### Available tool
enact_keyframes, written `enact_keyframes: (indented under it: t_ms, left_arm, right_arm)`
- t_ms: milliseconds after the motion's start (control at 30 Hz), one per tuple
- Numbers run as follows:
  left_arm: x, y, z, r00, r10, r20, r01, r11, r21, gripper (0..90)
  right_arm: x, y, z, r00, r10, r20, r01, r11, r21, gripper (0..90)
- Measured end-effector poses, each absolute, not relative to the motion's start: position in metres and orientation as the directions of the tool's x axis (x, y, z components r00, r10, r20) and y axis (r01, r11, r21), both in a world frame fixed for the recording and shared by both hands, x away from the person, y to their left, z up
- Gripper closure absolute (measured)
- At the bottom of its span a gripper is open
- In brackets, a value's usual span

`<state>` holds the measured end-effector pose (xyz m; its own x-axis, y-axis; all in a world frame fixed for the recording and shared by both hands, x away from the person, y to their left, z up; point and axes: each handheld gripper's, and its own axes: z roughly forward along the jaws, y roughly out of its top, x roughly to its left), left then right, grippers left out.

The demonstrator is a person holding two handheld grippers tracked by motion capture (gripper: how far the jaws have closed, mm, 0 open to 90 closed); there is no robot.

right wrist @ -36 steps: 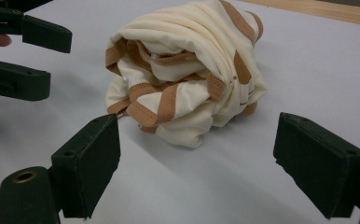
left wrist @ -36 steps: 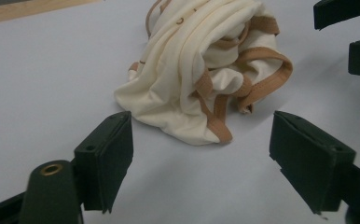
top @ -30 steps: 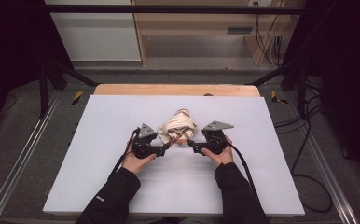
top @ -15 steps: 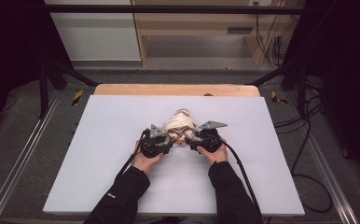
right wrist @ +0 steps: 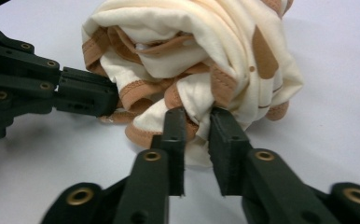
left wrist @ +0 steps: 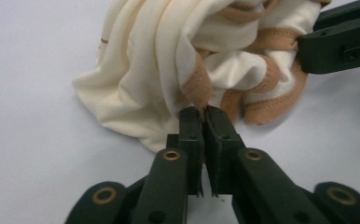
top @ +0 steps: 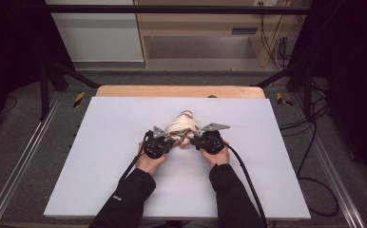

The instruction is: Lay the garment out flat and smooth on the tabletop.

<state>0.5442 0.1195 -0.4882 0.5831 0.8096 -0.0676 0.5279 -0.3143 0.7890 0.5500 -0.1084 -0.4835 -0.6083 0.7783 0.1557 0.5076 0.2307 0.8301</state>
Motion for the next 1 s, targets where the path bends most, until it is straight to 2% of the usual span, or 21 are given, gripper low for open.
enact_keyframes:
  t_ms: [67, 100, 533, 567, 600, 667, 733, 800, 833, 900, 967, 1000]
  left_arm:
    - [0.544, 0.12, -0.487, 0.589, 0.805, -0.071, 0.524, -0.314, 0.792, 88.0]
    - [0.544, 0.121, -0.486, 0.594, 0.801, -0.074, 0.521, -0.313, 0.794, 88.2]
    - [0.515, 0.155, -0.436, 0.665, 0.745, -0.048, 0.433, -0.332, 0.838, 88.6]
    - [0.513, 0.155, -0.436, 0.668, 0.742, -0.049, 0.431, -0.333, 0.839, 88.6]
    - [0.513, 0.155, -0.436, 0.669, 0.742, -0.046, 0.429, -0.334, 0.839, 88.6]
    - [0.512, 0.155, -0.436, 0.672, 0.74, -0.041, 0.424, -0.338, 0.84, 88.6]
    - [0.511, 0.154, -0.436, 0.673, 0.739, -0.037, 0.421, -0.341, 0.841, 88.5]
    - [0.512, 0.154, -0.437, 0.673, 0.738, -0.038, 0.422, -0.342, 0.839, 88.6]
    - [0.512, 0.154, -0.437, 0.672, 0.739, -0.037, 0.422, -0.342, 0.84, 88.5]
    - [0.512, 0.154, -0.438, 0.671, 0.74, -0.037, 0.424, -0.342, 0.839, 88.6]
    - [0.512, 0.156, -0.437, 0.67, 0.742, -0.039, 0.423, -0.338, 0.841, 88.6]
    - [0.512, 0.157, -0.437, 0.669, 0.742, -0.042, 0.423, -0.334, 0.842, 88.6]
  right_arm:
    - [0.549, -0.11, -0.482, -0.611, 0.775, 0.162, 0.508, 0.227, 0.831, 83.5]
    - [0.549, -0.111, -0.481, -0.614, 0.772, 0.162, 0.504, 0.226, 0.833, 89.6]
    - [0.533, -0.13, -0.45, -0.648, 0.746, 0.154, 0.458, 0.219, 0.861, 89.1]
    - [0.533, -0.127, -0.452, -0.642, 0.752, 0.148, 0.457, 0.221, 0.862, 83.1]
    - [0.534, -0.123, -0.454, -0.639, 0.755, 0.146, 0.457, 0.219, 0.862, 73.2]
    - [0.536, -0.116, -0.461, -0.633, 0.761, 0.14, 0.458, 0.223, 0.86, 65.3]
    - [0.54, -0.109, -0.468, -0.609, 0.782, 0.131, 0.47, 0.223, 0.854, 47.5]
    - [0.543, -0.104, -0.474, -0.59, 0.797, 0.127, 0.488, 0.227, 0.843, 45.6]
    - [0.544, -0.102, -0.476, -0.579, 0.806, 0.123, 0.49, 0.223, 0.843, 47.5]
    - [0.545, -0.1, -0.478, -0.577, 0.806, 0.133, 0.497, 0.218, 0.84, 61.8]
    - [0.545, -0.1, -0.478, -0.573, 0.81, 0.126, 0.5, 0.224, 0.836, 80.3]
    - [0.545, -0.1, -0.477, -0.573, 0.808, 0.136, 0.506, 0.218, 0.835, 84.6]
